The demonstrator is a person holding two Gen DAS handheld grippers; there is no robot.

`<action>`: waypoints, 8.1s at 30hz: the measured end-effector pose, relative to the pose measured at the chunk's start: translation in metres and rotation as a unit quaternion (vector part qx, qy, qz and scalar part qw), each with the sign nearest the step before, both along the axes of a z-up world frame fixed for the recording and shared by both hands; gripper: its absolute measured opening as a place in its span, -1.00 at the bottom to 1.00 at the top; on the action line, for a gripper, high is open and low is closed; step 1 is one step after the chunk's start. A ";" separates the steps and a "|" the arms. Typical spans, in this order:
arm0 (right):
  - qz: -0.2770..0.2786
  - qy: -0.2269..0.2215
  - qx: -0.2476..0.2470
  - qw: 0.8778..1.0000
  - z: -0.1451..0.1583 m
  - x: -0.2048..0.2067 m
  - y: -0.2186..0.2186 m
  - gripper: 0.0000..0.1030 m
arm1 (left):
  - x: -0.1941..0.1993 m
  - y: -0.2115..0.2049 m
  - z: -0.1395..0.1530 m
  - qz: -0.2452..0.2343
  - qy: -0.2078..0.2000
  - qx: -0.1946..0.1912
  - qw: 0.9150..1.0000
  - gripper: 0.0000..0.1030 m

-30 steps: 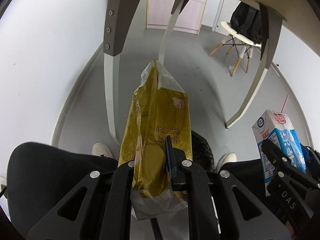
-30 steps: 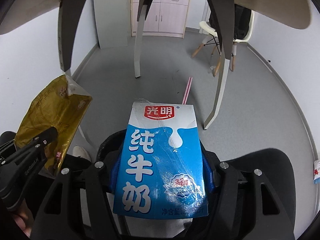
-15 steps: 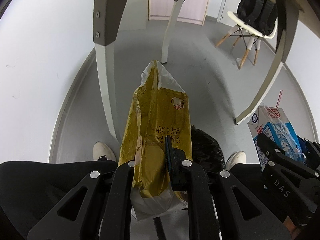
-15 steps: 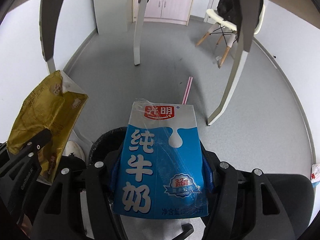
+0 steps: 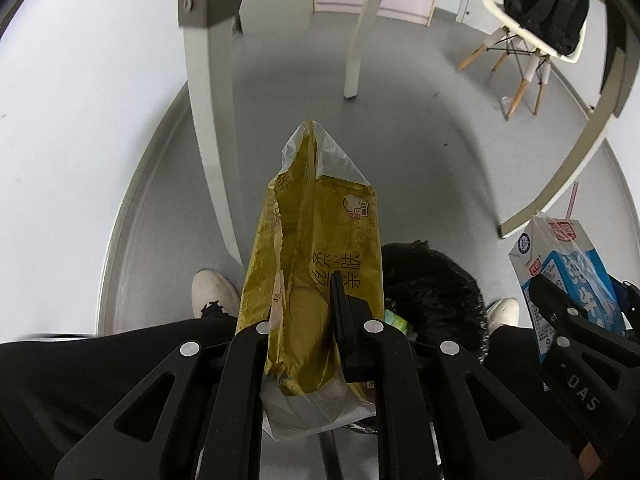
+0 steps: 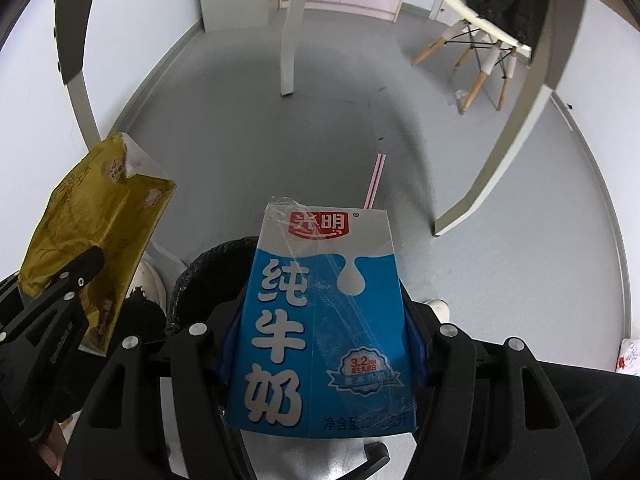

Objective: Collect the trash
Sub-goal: 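Carry the gold wrapper and milk carton down over the trash bin, then open the right tool to drop the milk carton while the left tool drops the gold wrapper, then raise both open tools from the bin back up toward the table, then grasp the clear plastic tube with the left tool while the right tool grasps the white tissue, then carry the plastic tube and tissue down over the trash bin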

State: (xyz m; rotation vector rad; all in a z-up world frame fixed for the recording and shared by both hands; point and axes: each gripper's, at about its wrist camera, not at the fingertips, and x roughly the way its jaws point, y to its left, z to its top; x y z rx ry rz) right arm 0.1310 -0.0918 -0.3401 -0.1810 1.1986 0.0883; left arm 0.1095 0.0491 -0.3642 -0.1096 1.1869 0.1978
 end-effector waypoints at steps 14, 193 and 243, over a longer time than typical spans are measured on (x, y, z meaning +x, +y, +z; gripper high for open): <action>0.014 0.028 0.010 0.999 -0.019 0.014 0.019 0.49 | 0.003 0.013 -0.015 0.017 0.024 -0.002 1.000 -0.80; -0.032 -0.175 0.094 0.980 0.299 0.064 -0.082 0.04 | 0.180 -0.025 0.317 -0.057 -0.134 0.032 0.989 0.27; -0.017 -0.219 0.077 0.972 0.344 -0.071 -0.079 -0.77 | 0.014 -0.040 0.355 -0.061 -0.178 0.011 0.982 -0.53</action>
